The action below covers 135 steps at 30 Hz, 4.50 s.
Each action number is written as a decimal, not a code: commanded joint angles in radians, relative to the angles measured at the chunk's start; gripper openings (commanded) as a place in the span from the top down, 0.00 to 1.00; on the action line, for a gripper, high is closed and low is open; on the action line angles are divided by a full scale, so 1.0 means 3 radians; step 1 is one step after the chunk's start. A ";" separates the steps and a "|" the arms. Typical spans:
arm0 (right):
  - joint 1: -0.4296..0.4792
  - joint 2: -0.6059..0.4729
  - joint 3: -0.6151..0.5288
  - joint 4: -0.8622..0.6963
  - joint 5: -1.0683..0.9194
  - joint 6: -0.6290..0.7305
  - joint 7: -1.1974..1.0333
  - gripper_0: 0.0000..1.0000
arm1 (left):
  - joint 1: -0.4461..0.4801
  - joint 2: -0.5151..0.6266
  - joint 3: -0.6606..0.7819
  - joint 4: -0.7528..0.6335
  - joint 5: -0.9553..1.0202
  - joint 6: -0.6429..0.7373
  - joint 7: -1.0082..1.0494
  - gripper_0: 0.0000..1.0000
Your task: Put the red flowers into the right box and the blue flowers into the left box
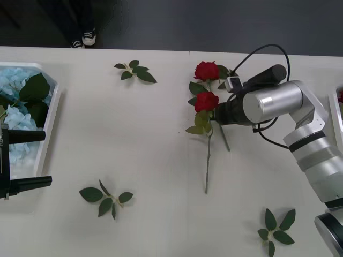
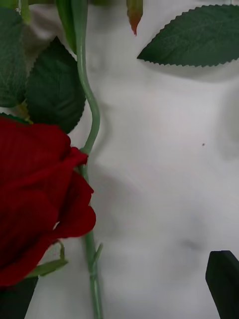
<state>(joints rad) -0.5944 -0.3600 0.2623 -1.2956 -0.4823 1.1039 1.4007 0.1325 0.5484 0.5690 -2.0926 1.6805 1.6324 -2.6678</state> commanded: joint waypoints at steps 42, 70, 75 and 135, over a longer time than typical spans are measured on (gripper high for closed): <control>-0.0361 -0.0109 -0.0026 0.0499 -0.0468 -0.0203 0.0245 0.00 | -0.0053 -0.0002 0.0031 -0.0091 0.0003 -0.0037 -0.0125 0.00; -0.0361 -0.0221 -0.0148 0.0218 -0.0453 0.0472 0.0250 0.00 | -0.0053 -0.0002 0.0031 -0.0091 0.0003 -0.0037 -0.0125 0.00; -0.0361 -0.0211 -0.0138 0.0182 -0.0463 0.0503 0.0189 0.00 | -0.0053 -0.0002 0.0031 -0.0091 0.0003 -0.0037 -0.0125 0.00; -0.0325 0.0019 0.0506 -0.0094 -0.0069 0.0815 -0.0113 0.00 | -0.0053 -0.0002 0.0031 -0.0091 0.0003 -0.0037 -0.0125 0.00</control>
<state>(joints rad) -0.6892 -0.3575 0.4210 -1.2957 -0.5148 1.3501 1.4054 0.1325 0.5483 0.5690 -2.0927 1.6805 1.6323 -2.6678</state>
